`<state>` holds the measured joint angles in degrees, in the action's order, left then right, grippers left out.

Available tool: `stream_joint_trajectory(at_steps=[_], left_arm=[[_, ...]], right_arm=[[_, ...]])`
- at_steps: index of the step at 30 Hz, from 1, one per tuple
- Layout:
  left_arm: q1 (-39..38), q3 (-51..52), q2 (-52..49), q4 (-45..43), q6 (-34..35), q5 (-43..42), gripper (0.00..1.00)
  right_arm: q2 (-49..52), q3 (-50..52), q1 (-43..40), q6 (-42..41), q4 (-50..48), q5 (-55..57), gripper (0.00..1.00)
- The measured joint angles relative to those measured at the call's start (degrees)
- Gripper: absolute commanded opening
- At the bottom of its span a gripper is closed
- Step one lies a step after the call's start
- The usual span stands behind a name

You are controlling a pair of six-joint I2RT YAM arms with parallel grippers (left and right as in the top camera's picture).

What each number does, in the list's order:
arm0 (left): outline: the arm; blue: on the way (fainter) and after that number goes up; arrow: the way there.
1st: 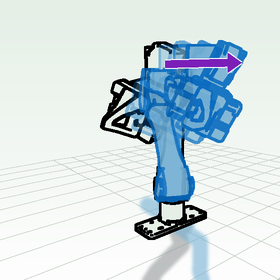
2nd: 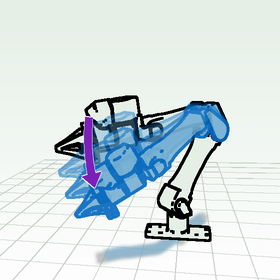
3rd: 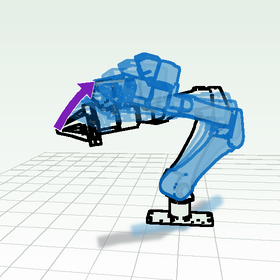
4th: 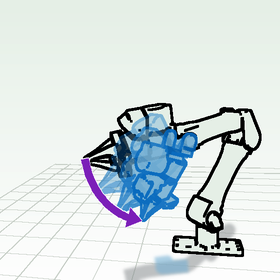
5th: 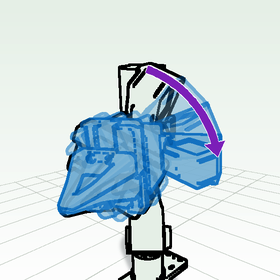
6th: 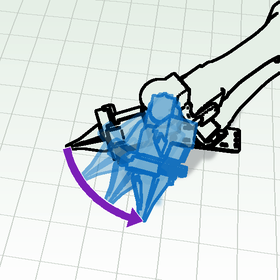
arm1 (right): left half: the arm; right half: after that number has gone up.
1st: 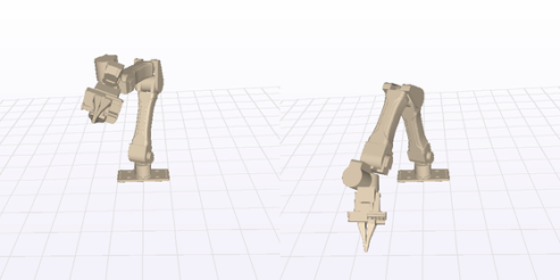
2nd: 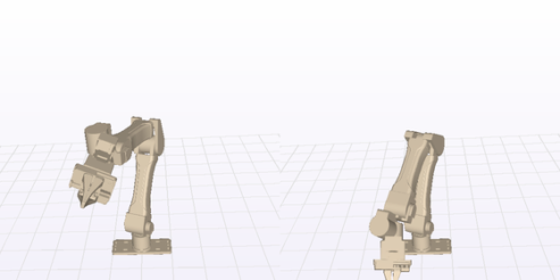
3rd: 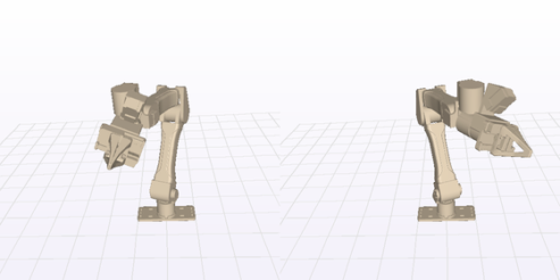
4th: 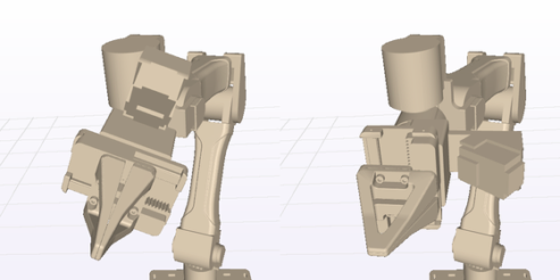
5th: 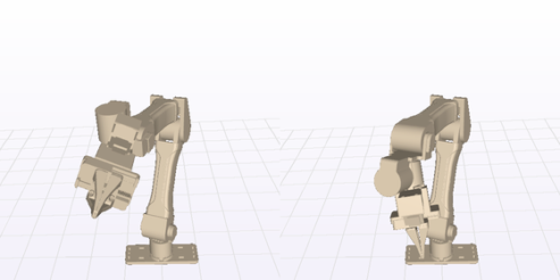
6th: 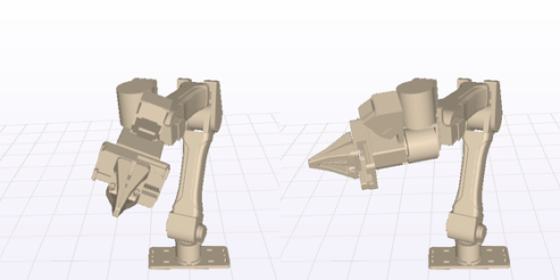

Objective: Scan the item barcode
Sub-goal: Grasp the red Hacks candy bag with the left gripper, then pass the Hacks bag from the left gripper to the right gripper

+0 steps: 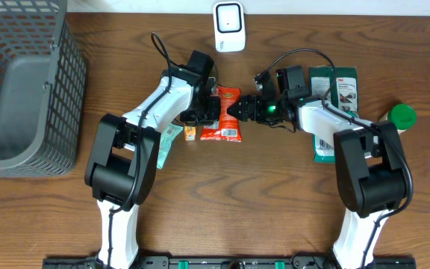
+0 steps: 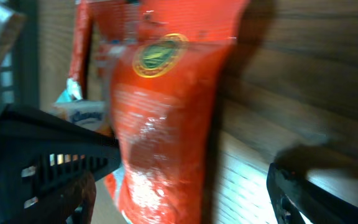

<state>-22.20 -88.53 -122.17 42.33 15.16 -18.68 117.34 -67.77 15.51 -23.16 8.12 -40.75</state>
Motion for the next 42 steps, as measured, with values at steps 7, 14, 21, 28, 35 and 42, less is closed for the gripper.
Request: stream_joint_trajectory(at_steps=[7, 14, 21, 28, 35, 42], left_arm=[[0.0, 0.0, -0.22, 0.55, 0.0, 1.46, 0.08], [0.0, 0.0, -0.31, 0.66, 0.0, 2.14, 0.08], [0.0, 0.0, -0.33, 0.68, 0.0, 2.34, 0.08], [0.0, -0.22, 1.29, 0.68, 0.0, 2.51, 0.11], [0.0, -0.7, 14.62, 0.66, 0.0, 2.54, 0.15], [-0.04, -2.38, 24.13, 3.45, 0.79, 2.51, 0.16]], right_arm=[[2.67, -0.04, 0.17, 0.39, -5.55, -4.5, 0.73], [4.79, -0.17, 1.31, 0.68, -9.14, -6.12, 0.49], [6.05, -0.02, 1.81, 0.61, -12.72, -5.31, 0.22], [6.03, -0.02, 0.92, 1.07, -13.03, -5.97, 0.18], [1.64, 0.04, -1.25, 3.23, -4.15, -4.42, 0.06], [-4.26, 0.02, -1.77, 1.46, 15.08, 3.74, 0.07]])
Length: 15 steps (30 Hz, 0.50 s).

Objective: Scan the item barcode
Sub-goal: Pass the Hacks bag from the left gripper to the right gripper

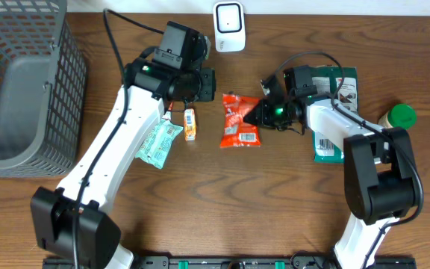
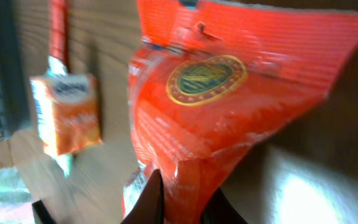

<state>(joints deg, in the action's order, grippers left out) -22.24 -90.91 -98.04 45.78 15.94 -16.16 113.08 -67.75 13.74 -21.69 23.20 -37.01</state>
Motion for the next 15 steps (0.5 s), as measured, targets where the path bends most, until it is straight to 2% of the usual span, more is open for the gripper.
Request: stream_joint_trajectory(at_steps=[2, 3, 5, 9, 10, 11, 13, 15], left_arm=[[-0.2, 0.17, -0.24, 0.7, 0.68, 0.0, 0.16], [-0.37, 0.52, -0.39, 0.7, 0.81, -0.02, 0.16], [-1.25, 1.79, -1.01, 0.81, 1.01, 0.02, 0.16], [-4.13, 4.35, -2.93, 0.72, 1.2, 0.0, 0.15], [-4.87, 4.76, -3.61, 0.68, 1.22, -0.02, 0.15], [-5.73, 5.18, -4.26, 0.66, 1.4, -0.02, 0.16], [-7.06, 5.66, -5.7, 0.68, 1.44, -0.02, 0.16], [-8.15, 5.81, -7.13, 0.66, 1.62, -0.02, 0.15]], right_arm=[[-0.26, 0.0, 0.02, -2.6, 4.52, 1.36, 0.11], [-0.26, 0.0, 0.02, -3.58, 5.73, 1.75, 0.26], [-0.26, 0.0, 0.33, -6.36, 7.52, 2.29, 0.4], [-0.24, 0.11, 2.34, -9.55, 8.94, 4.39, 0.51], [-0.24, 0.11, 2.75, -9.81, 8.28, 4.57, 0.59], [-0.24, 0.11, 2.95, -9.92, 7.74, 4.59, 0.62], [-0.31, 0.11, 3.06, -9.81, 5.88, 4.37, 0.68], [-0.31, 0.11, 2.84, -9.38, 4.57, 4.11, 0.69]])
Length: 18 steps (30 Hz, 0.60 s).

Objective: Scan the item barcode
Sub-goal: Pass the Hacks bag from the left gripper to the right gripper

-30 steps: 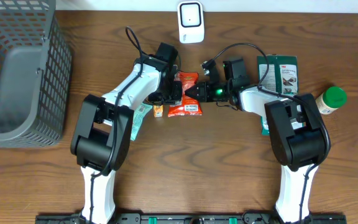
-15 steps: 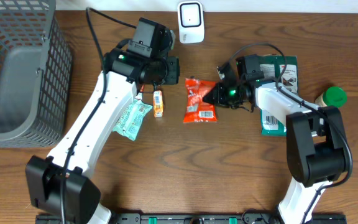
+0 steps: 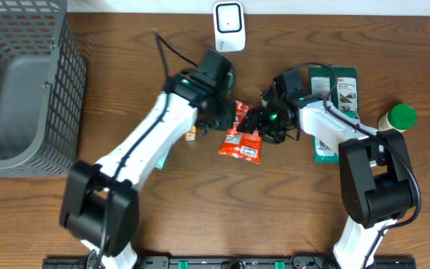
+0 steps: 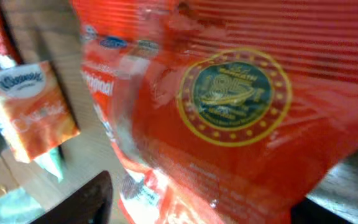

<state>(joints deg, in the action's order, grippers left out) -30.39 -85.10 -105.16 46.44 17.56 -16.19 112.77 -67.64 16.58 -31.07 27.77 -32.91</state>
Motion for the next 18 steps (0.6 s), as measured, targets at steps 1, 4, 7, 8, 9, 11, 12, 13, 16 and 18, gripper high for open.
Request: stream_joint_trajectory(at_steps=[1, 4, 7, 8, 9, 11, 12, 13, 16, 18], left_arm=[[-0.74, 0.02, -1.29, 0.0, 0.04, 0.0, 0.15], [-1.75, 0.09, -3.43, 0.13, 0.22, 0.02, 0.15], [-2.6, 0.11, -5.46, 0.94, 0.22, 0.0, 0.15], [-2.89, 0.13, -6.1, 1.22, 0.22, 0.02, 0.15], [-3.19, 0.13, -6.75, 1.4, 0.22, 0.0, 0.15], [-3.78, 0.13, -7.87, 1.66, 0.22, 0.02, 0.15], [-4.02, 0.13, -8.46, 1.75, 0.22, 0.0, 0.15], [-4.24, 0.13, -8.9, 1.79, 0.22, 0.0, 0.15], [-4.55, 0.13, -9.81, 2.01, 0.22, 0.02, 0.15], [-4.55, 0.13, -10.1, 1.99, 0.22, 0.04, 0.15]], right_arm=[[-0.02, 0.0, -0.11, 0.15, -0.46, 0.04, 0.7], [-0.02, 0.0, -0.39, 0.35, -0.83, -0.09, 0.71], [-0.02, 0.0, -0.59, 0.96, -0.87, -0.11, 0.7], [-0.02, 0.0, -0.59, 1.29, -0.87, -0.09, 0.7], [-0.02, 0.0, -0.59, 1.55, -0.85, -0.04, 0.7], [-0.02, 0.0, -0.59, 1.81, -0.83, 0.28, 0.7], [-0.02, 0.0, -0.59, 1.99, -0.87, 0.55, 0.7], [-0.02, 0.0, -0.59, 2.01, -0.98, 0.83, 0.71], [-0.24, 0.0, -0.61, 2.29, -1.7, 2.38, 0.7], [-0.28, 0.0, -0.72, 2.67, -2.12, 3.06, 0.68]])
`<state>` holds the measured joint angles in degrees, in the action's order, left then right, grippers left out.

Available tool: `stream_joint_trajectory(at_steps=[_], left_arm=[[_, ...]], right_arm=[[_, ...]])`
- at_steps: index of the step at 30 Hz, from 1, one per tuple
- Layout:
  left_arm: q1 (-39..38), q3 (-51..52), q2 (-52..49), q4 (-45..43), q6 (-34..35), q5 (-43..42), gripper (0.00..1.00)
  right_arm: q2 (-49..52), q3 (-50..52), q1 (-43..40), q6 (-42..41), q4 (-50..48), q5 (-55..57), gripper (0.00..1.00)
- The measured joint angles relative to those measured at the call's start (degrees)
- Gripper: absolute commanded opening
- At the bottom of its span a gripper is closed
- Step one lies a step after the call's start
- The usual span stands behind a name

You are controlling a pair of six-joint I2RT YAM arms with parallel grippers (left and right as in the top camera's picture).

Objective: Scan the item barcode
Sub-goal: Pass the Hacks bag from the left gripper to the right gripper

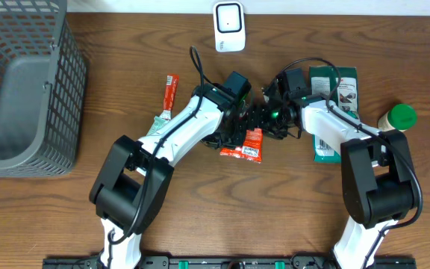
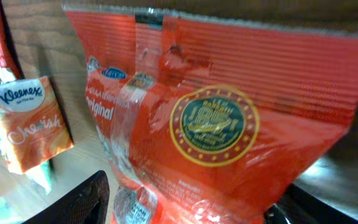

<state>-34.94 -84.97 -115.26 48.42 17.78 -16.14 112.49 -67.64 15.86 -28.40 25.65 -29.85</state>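
The red snack bag (image 1: 245, 145) lies on the wooden table below both grippers. It fills the right wrist view (image 2: 229, 124), its gold seal facing the camera and a small label near its lower edge. My right gripper (image 1: 262, 119) (image 2: 188, 202) is open, its fingers (image 2: 89, 199) spread to either side of the bag's near end. My left gripper (image 1: 234, 127) is at the bag's upper left corner; its jaws are hidden among the dark parts. The white scanner (image 1: 228, 27) stands at the table's far edge.
A grey wire basket (image 1: 21, 82) is at the far left. A red stick packet (image 1: 170, 88) and a teal packet (image 1: 154, 125) lie beside my left arm. An orange Kleenex pack (image 2: 27, 130) sits left of the bag. Green packets (image 1: 334, 86) and a green-lidded bottle (image 1: 402, 116) are on the right.
My left gripper has moved right and slightly toward the near edge, and now sits against the bag's upper left corner. The bag and my open right gripper have barely moved.
At first both grippers met at the bag, with my right fingers apart. Then my left arm was back at the upper left and my right gripper was pinched on the bag's edge. After that my right fingers stood apart again, and my left gripper has come back to the bag.
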Motion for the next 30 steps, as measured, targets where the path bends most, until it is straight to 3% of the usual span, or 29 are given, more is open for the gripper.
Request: stream_joint_trajectory(at_steps=[5, 12, 19, 21, 22, 30], left_arm=[[0.0, 0.0, -1.4, -0.02, 0.02, 2.03, 0.15], [0.0, 0.0, -4.59, -0.39, 0.02, 4.79, 0.15], [0.02, 0.0, -5.38, 0.59, 0.2, 9.07, 0.11], [0.02, 0.0, -5.38, 0.61, 0.22, 10.1, 0.11], [0.02, 0.0, -5.38, 0.59, 0.22, 10.36, 0.11], [0.02, 0.0, -2.4, 0.63, 0.2, 11.21, 0.13]], right_arm=[[0.0, 0.0, -0.52, 0.98, -0.22, 1.4, 0.61], [0.0, 0.0, -0.46, 1.92, -0.2, 2.29, 0.59], [0.0, 0.0, 0.17, 2.82, -0.22, 2.51, 0.32], [-0.02, -0.02, 0.33, 3.13, -0.24, 2.47, 0.08], [-0.02, 0.0, 0.37, 3.21, -0.39, 2.23, 0.03], [-0.74, -0.02, 0.35, 7.13, -1.05, 1.53, 0.01]])
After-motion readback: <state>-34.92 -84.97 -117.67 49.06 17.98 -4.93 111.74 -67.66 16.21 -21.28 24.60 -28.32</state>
